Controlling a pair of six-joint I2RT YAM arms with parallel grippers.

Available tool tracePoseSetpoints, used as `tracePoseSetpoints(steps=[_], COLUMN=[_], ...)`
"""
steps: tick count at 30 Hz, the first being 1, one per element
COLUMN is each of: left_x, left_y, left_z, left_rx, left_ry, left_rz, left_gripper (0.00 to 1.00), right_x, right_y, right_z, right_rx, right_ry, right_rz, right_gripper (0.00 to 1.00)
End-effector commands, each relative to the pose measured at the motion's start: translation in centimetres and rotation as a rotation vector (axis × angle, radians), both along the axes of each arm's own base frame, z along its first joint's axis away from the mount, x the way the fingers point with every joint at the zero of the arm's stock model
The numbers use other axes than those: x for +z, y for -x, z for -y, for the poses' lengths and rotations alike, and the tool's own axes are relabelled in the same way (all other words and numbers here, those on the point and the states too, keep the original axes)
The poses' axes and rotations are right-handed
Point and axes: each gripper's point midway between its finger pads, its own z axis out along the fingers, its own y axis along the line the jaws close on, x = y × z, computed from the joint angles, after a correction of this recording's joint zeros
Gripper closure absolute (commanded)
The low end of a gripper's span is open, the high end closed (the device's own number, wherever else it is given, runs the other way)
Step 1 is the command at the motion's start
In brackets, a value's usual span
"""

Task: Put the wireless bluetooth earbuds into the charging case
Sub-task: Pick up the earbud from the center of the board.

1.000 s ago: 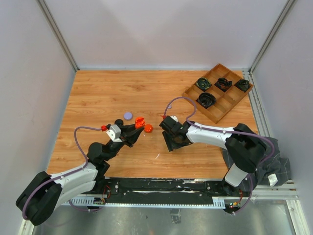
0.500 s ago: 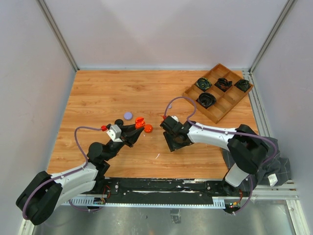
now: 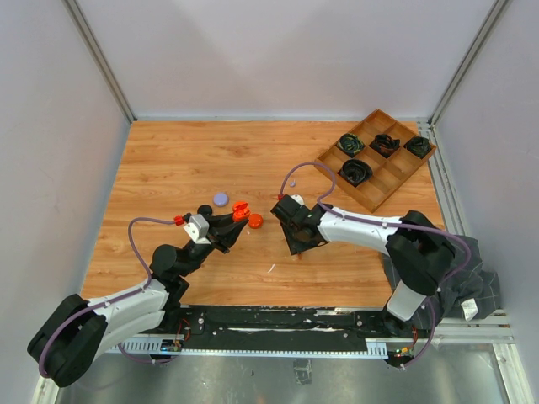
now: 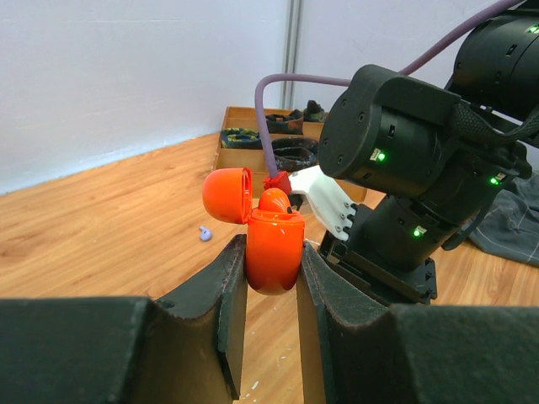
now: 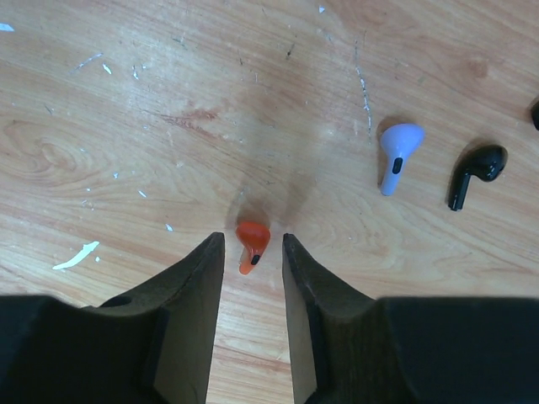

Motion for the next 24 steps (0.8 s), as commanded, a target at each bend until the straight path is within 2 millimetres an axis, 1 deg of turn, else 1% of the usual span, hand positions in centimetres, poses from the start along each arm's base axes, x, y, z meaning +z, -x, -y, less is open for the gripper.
tracePoseSetpoints(steps=[1,8,16,20,24], left_x=[-1.5,-1.6,-1.5,-1.5,-1.6], left_y=[0.7,0.7,0.8,0.8,0.7], left_z=[-0.6,-0.7,-0.7,-0.7,-0.7], left_rx=[0.003,0.003,0.007,0.006,0.005], left_ry=[-0.013,-0.013,-0.012,-0.013,-0.014], left_rz=[-0.004,-0.005,-0.001,0.000,-0.004], left_gripper=[1.00,1.00,1.00,1.00,1.00], right_x=[0.1,-0.4,-1.5,-1.6,-1.8], right_y=[-0.6,-0.7,0.0,0.5,0.9], right_z=[0.1,0.3,0.4,0.2,0.5], right_rx=[-0.065,-0.085,-0.085,-0.075,-0.076], right_ry=[0.009,0.019,0.031,0.022,0.031], right_rz=[-0.008,-0.034,-0.086,-0.110,-0.126], right_gripper=[0.66,0.69,0.71,0.72,0.73])
